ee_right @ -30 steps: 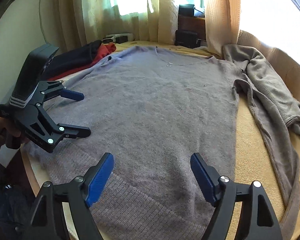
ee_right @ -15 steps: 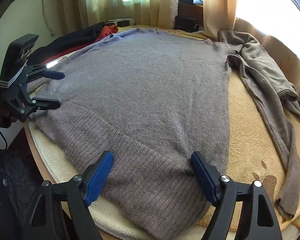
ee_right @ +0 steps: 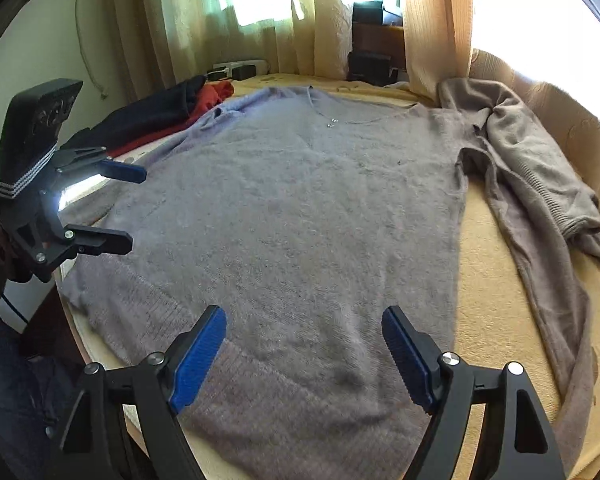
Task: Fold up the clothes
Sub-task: 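Reach the right gripper to a sleeve cuff and grasp it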
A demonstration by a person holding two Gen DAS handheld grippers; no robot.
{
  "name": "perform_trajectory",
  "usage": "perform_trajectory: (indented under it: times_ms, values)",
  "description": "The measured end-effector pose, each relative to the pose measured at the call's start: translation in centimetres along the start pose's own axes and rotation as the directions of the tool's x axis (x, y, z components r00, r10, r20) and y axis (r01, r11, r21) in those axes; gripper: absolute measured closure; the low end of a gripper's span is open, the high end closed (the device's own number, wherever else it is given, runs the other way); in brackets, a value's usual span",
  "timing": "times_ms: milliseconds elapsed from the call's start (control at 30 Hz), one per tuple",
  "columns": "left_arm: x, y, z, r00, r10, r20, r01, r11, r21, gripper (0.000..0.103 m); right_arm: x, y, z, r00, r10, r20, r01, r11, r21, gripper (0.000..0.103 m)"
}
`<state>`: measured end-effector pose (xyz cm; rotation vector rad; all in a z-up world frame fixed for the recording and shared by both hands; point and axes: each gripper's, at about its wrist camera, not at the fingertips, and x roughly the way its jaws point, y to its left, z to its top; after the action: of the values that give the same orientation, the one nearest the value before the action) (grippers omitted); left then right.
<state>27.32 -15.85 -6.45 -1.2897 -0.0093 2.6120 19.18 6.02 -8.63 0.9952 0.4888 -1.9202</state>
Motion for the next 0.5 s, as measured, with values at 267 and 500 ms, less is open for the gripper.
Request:
perform_trajectory:
  times_ms: [267,500]
  values:
    - [3.9,0.4,0.9,0.994,-0.021,-0.106,0.016,0.999,-0.05,0.001,-1.3,-1.0,-2.3,0.999,-0.042,0.01,0.041,0.998,0.039,0.02]
    - [2.8,-0.7,5.8,0.999,-0.047,0.003,0.047,0.998,-0.036,0.001,-10.0,-11.1,-7.2,0.9,-0.431,0.059,0.385,0.852,0.354,0.042]
